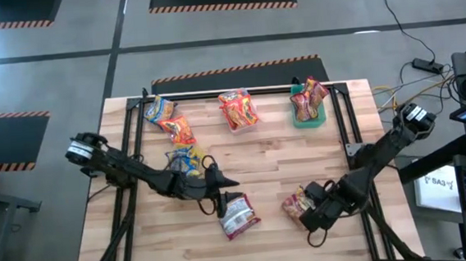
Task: Sort Maruchan noodles
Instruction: Put the red noodle pack into the green bin
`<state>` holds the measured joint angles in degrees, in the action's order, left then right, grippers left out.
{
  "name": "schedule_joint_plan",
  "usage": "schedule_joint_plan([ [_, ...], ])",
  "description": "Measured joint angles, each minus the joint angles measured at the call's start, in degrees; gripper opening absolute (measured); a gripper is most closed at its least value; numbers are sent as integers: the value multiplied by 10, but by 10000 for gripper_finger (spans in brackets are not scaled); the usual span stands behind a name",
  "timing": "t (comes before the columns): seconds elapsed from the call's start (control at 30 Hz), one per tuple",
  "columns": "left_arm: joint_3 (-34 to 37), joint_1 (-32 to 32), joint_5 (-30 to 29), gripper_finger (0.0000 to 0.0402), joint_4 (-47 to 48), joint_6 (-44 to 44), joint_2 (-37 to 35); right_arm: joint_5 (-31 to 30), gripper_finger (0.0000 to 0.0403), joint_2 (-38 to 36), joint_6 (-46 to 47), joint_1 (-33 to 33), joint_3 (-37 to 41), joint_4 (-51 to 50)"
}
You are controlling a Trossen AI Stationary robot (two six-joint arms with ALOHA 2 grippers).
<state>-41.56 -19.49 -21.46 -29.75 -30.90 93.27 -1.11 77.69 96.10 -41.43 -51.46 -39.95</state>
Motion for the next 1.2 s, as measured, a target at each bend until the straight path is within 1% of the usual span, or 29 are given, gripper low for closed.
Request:
schedule_joint_plan([
  [0.13,-15,2,0,173,-9,0,51,-9,193,14,38,-15,2,63],
  [0.3,-79,14,0,173,4,56,113,-47,205,21,121,-50,4,66],
  [0.4,-129,20,0,173,18,99,149,-92,205,20,164,-72,7,70],
  [0.5,-165,26,-3,173,22,118,177,-127,206,22,201,-93,11,68],
  [0.6,-179,34,-3,173,26,122,199,-128,206,34,231,-112,12,69],
  [0.77,-204,55,-5,173,23,94,230,-130,206,60,292,-138,12,81],
  [0.9,-236,62,-5,173,27,92,263,-130,206,82,338,-152,12,109],
  [1.0,-262,63,-1,173,47,95,286,-130,206,100,365,-155,12,132],
  [1.1,-288,64,-1,173,82,106,304,-131,206,114,372,-156,12,145],
  [1.2,-312,66,-1,173,112,110,310,-138,206,122,382,-156,12,142],
])
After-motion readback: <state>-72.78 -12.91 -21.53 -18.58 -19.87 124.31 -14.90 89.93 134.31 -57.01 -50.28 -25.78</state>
